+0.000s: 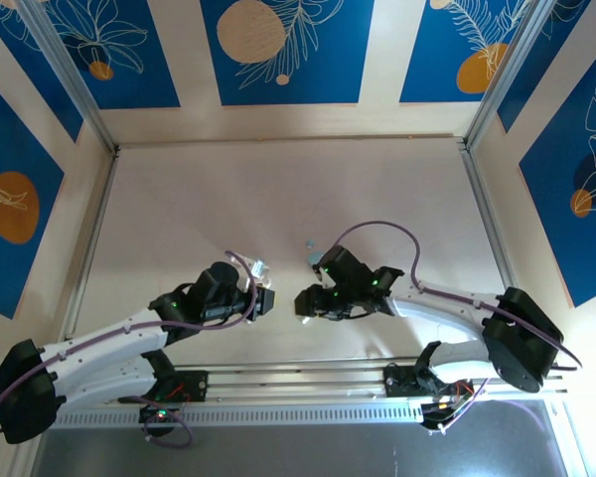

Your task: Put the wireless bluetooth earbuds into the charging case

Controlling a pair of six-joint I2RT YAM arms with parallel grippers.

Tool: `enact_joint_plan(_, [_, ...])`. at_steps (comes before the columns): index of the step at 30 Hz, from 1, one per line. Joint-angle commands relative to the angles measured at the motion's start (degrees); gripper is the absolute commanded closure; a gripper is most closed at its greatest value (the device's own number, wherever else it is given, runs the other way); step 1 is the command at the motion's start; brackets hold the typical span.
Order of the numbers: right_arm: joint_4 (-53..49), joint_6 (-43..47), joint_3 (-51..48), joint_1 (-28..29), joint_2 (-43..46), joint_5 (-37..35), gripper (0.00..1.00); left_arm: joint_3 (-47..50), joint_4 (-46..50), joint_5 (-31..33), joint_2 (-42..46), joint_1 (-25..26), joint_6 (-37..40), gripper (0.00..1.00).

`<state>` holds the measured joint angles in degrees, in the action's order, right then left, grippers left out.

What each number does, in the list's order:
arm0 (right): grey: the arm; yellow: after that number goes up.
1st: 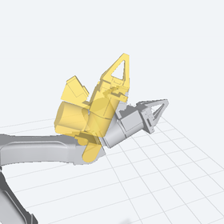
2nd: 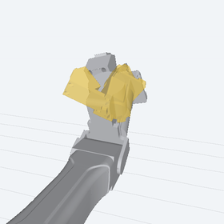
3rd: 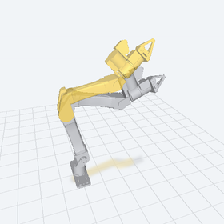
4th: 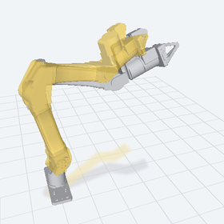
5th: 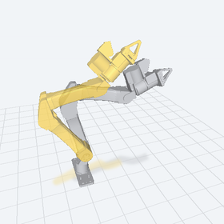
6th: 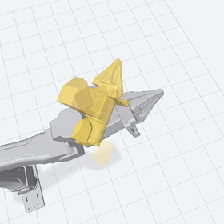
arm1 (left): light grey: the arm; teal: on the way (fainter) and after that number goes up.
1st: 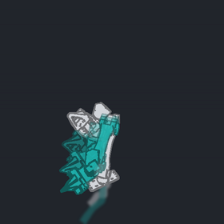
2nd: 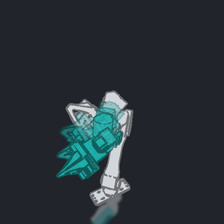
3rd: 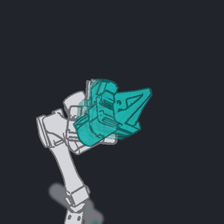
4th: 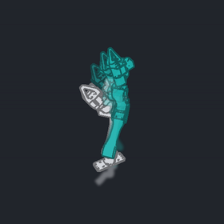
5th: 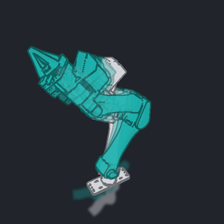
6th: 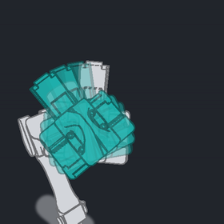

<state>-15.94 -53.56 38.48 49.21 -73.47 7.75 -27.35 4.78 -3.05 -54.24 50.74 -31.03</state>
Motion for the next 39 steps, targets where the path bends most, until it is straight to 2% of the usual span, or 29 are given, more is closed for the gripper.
enact_joint_plan(1, [-1.62, 4.02, -0.89, -3.52, -0.63, 3.65, 0.52, 0.63, -0.04, -3.06, -1.23, 1.23, -2.11, 0.67])
enact_joint_plan(5, [-0.93, 7.59, -0.08, -7.24, -4.11, 6.89, 0.58, 1.15, 0.09, -3.72, -3.60, 3.75, -4.22, 0.74])
enact_joint_plan(10, [1.18, 9.57, 1.17, -8.83, -10.13, 10.34, 0.60, 2.77, -1.14, -3.13, -4.82, 5.51, -6.17, 0.78])
enact_joint_plan(28, [6.89, 6.45, 2.69, -5.71, -19.86, 12.03, 0.62, 3.40, -2.01, -3.11, -6.34, 5.92, -5.98, 0.79])
enact_joint_plan(39, [6.63, 5.67, 2.25, -5.18, -20.74, 11.29, 0.66, 4.15, -1.48, -2.66, -4.87, 5.90, -6.00, 0.79])
